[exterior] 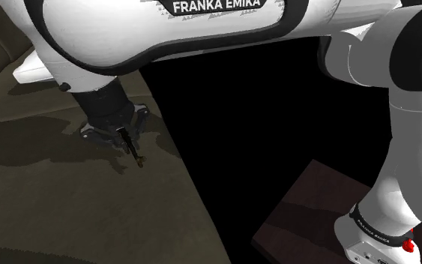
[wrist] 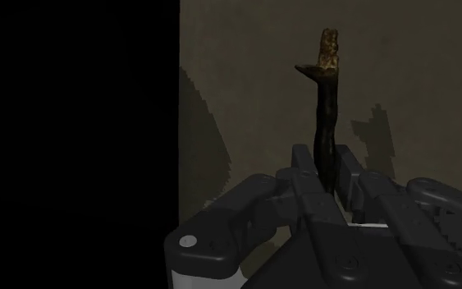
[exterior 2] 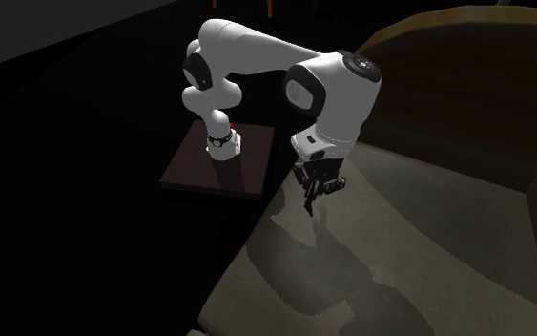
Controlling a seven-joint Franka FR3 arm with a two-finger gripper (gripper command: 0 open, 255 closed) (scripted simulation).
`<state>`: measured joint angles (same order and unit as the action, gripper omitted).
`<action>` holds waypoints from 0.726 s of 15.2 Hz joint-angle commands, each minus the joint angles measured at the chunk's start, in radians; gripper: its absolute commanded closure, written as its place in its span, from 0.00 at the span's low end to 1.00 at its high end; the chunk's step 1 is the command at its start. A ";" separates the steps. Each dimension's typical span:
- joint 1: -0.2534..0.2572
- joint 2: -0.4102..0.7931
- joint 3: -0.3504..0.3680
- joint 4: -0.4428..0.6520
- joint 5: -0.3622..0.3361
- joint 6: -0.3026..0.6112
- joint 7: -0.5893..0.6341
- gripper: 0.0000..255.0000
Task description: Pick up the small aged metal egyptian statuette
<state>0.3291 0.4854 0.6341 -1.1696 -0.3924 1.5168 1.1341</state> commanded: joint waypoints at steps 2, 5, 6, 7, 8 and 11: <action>0.017 0.013 -0.002 0.059 -0.007 -0.045 -0.006 1.00; 0.041 0.033 -0.006 0.133 -0.018 -0.099 -0.014 1.00; 0.050 0.041 -0.007 0.161 -0.023 -0.117 -0.017 1.00; 0.060 0.050 -0.009 0.190 -0.028 -0.137 -0.020 1.00; 0.071 0.060 -0.012 0.222 -0.034 -0.157 -0.024 1.00; 0.100 0.086 -0.018 0.299 -0.049 -0.205 -0.032 1.00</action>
<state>0.4208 0.5636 0.6174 -0.8916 -0.4369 1.3244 1.1035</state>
